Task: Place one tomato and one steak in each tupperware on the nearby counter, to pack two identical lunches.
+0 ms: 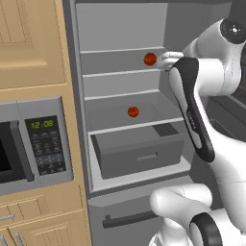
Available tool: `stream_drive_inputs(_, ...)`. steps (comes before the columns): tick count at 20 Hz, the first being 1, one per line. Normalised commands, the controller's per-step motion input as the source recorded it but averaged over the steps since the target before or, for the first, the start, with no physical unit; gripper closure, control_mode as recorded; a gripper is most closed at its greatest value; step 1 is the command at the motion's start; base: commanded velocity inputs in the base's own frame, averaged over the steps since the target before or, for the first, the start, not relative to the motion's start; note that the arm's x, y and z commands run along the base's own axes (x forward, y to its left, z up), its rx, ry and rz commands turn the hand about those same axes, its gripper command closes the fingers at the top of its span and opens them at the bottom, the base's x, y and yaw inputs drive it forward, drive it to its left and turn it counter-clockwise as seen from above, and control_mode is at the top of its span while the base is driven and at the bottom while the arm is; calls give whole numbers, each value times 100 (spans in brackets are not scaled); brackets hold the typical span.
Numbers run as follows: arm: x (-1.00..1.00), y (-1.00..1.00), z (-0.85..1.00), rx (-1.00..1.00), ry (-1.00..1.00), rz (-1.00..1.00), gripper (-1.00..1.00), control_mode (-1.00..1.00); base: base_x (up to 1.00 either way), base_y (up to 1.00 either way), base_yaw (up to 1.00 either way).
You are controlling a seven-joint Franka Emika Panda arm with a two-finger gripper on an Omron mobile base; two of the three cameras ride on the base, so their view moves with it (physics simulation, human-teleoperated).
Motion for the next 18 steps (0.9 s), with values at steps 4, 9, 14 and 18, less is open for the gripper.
stream_drive_inputs(4,53,-12,0,0,6,-1,-100,-100,0,0,0)
stream_drive_inputs(9,31,-15,0,0,5,-3,-100,-100,0,0,0)
stream_drive_inputs(14,32,-14,-4,0,1,-7,-100,-100,0,0,0)
stream_drive_inputs(18,42,-3,-6,0,0,-3,-100,-100,0,0,0)
